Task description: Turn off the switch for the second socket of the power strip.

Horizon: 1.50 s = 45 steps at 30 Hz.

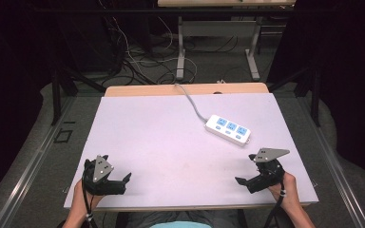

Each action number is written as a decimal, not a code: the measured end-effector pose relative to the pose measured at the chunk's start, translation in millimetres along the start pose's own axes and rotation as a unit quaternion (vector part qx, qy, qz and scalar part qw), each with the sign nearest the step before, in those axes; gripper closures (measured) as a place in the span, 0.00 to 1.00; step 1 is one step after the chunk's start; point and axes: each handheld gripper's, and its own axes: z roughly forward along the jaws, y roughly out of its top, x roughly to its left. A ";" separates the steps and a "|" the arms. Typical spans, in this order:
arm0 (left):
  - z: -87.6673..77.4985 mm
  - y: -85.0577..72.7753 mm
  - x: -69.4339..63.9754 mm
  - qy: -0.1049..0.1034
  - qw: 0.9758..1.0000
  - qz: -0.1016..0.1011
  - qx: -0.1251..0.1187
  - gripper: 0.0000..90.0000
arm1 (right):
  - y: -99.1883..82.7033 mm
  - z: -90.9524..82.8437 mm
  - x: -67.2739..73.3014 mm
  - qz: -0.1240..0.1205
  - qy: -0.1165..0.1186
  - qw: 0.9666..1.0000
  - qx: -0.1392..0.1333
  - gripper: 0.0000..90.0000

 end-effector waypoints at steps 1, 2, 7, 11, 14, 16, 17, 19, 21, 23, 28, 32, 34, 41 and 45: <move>0.6 -0.3 -0.3 0.000 1.000 -0.001 0.000 0.01 | 0.0 0.6 0.3 0.003 0.000 1.000 0.000 0.01; 0.7 -0.3 -0.1 0.000 1.000 0.000 0.001 0.01 | 0.2 0.1 0.4 0.004 0.002 1.000 0.005 0.01; 0.9 -0.6 0.3 -0.003 1.000 -0.001 0.002 0.01 | 0.2 1.7 0.4 0.000 0.000 1.000 0.002 0.01; 0.9 -1.0 1.7 -0.002 1.000 -0.002 0.006 0.01 | 1.2 3.2 -0.3 -0.001 0.005 1.000 0.008 0.01; 0.9 -1.0 1.8 -0.001 1.000 0.000 0.007 0.01 | 1.3 3.8 -0.1 0.000 -0.001 1.000 0.008 0.01; 1.4 -1.3 1.5 0.000 1.000 -0.001 0.003 0.01 | 1.3 3.5 -0.6 0.000 0.001 1.000 0.011 0.02; 1.2 -1.1 1.6 -0.001 1.000 0.000 0.006 0.01 | 1.2 3.6 -0.6 0.000 -0.001 1.000 0.008 0.02; 1.8 -1.2 1.2 -0.003 1.000 0.000 0.006 0.01 | 1.5 4.0 -1.6 -0.005 -0.003 1.000 0.004 0.02; 1.6 -1.1 1.3 0.000 1.000 0.004 0.004 0.01 | 1.8 4.2 -1.2 0.000 -0.003 1.000 0.006 0.02; 1.6 -1.2 0.9 -0.001 1.000 0.005 0.003 0.01 | 2.5 5.4 -2.2 -0.004 -0.004 1.000 0.005 0.02; 2.4 -1.1 0.7 -0.003 1.000 0.008 0.004 0.01 | 4.4 6.4 -2.1 -0.003 -0.003 1.000 0.012 0.02; 3.2 -1.1 0.3 0.001 1.000 0.013 0.002 0.01 | 5.4 7.4 -1.7 -0.003 -0.004 1.000 0.011 0.02; 3.4 -1.1 0.2 0.001 1.000 0.014 0.002 0.01 | 6.8 8.0 -2.6 -0.010 -0.006 1.000 0.007 0.02; 3.3 -0.8 -0.4 0.001 1.000 0.016 0.003 0.02 | 10.0 10.8 -3.3 -0.009 -0.004 1.000 0.011 0.02; 3.1 -0.3 -1.1 0.000 1.000 0.019 0.006 0.02 | 11.8 12.5 -3.8 -0.006 -0.002 1.000 0.013 0.02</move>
